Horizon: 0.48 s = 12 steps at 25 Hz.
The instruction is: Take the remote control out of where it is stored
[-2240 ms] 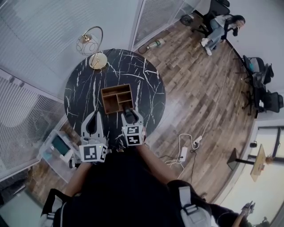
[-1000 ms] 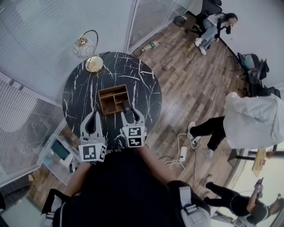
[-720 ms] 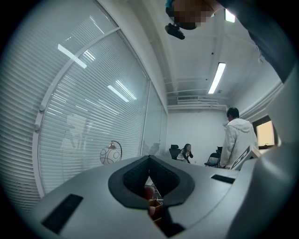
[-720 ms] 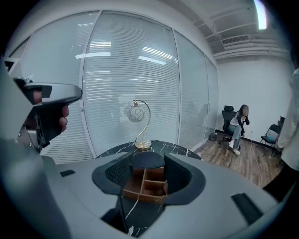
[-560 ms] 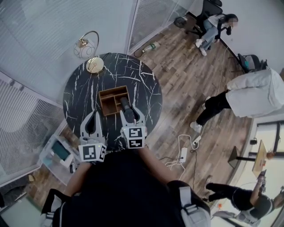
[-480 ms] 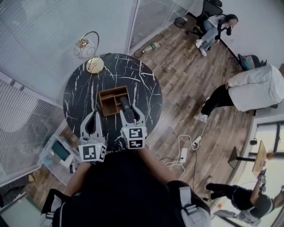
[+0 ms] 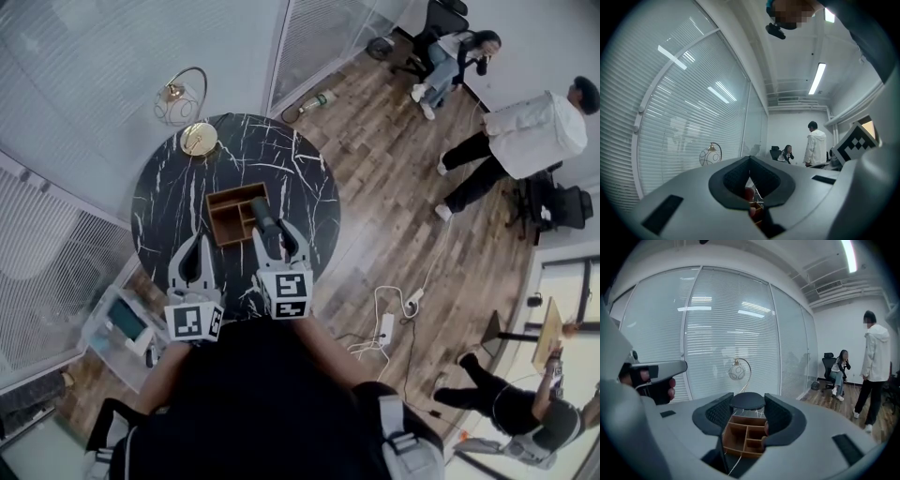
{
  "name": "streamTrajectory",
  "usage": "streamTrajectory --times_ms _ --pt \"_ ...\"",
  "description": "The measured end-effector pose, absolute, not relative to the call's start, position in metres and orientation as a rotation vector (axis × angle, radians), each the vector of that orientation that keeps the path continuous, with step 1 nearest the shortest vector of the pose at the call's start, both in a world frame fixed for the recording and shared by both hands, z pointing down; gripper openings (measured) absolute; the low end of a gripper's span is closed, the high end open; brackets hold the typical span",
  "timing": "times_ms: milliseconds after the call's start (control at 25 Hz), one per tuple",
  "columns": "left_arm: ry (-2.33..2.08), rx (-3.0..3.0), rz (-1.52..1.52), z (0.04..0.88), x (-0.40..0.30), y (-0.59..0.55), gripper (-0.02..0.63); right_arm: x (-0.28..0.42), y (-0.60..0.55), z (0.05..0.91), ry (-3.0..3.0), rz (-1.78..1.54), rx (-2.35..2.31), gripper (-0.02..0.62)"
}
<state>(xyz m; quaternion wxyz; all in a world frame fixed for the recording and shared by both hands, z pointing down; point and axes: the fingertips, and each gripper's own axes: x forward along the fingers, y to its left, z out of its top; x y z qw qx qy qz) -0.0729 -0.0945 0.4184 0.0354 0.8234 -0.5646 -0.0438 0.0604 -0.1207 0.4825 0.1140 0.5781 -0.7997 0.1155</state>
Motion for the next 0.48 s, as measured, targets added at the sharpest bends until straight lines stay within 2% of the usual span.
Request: streamTrajectory --times_ms 480 --pt "-1.734 2.527 -0.136 0.418 -0.067 -0.096 0.008 0.067 -0.121 0.431 -2.430 0.262 1.753 0.206"
